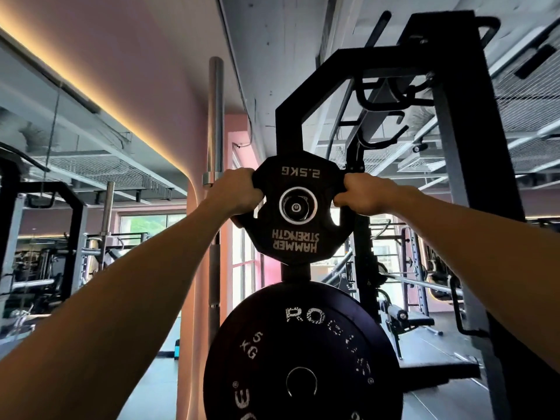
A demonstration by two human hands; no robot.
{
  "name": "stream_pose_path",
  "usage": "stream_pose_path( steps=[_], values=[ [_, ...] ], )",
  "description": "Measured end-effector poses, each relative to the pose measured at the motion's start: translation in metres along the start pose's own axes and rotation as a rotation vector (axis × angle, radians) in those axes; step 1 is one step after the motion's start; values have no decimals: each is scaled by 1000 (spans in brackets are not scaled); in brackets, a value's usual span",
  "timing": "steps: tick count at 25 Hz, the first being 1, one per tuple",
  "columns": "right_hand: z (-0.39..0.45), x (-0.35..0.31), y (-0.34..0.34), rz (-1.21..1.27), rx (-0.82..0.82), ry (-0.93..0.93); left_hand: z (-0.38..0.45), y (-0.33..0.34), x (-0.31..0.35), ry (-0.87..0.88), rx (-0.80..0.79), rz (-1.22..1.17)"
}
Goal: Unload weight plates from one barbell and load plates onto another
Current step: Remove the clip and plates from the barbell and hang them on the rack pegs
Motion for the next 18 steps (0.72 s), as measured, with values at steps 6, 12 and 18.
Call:
stream_pose_path(
  steps=[6,12,18],
  values=[
    [50,27,60,147,-16,30,27,69,-25,26,-59,-70],
    [89,45,109,89,86,105,47,116,-43,122,39,20],
    [110,54,122,23,174,49,62,145,-54,195,182,-26]
  ],
)
Point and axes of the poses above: each hand's wrist, its own z-axis towards the middle knuckle, its own y-axis out of the palm, x = y × z, the point moved 7 cm from there along z, towards the middle knuckle, and after that the axes turned 1 degree about x, right-handed, at the moved point
